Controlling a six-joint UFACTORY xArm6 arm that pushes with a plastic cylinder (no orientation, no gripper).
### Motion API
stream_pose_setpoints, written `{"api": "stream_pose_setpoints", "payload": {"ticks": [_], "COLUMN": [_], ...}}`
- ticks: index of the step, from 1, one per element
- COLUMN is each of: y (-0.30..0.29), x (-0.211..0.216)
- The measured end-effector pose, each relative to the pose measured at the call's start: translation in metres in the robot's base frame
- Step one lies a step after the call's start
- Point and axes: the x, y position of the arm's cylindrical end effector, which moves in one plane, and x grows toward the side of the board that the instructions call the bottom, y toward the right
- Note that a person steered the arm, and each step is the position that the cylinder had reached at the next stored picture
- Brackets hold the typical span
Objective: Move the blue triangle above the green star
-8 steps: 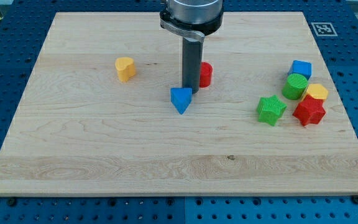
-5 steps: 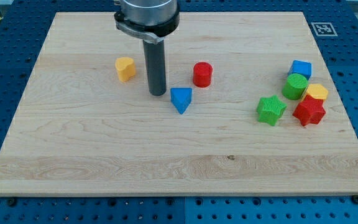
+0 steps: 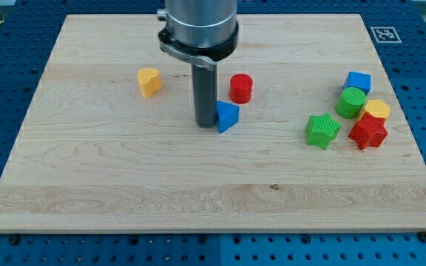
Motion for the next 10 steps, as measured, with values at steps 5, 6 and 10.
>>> {"api": "stream_pose_setpoints", "payload": {"ticks": [5, 6, 10], "y": [0.071, 0.057, 0.089], "x": [0.000, 0.000, -0.020]}}
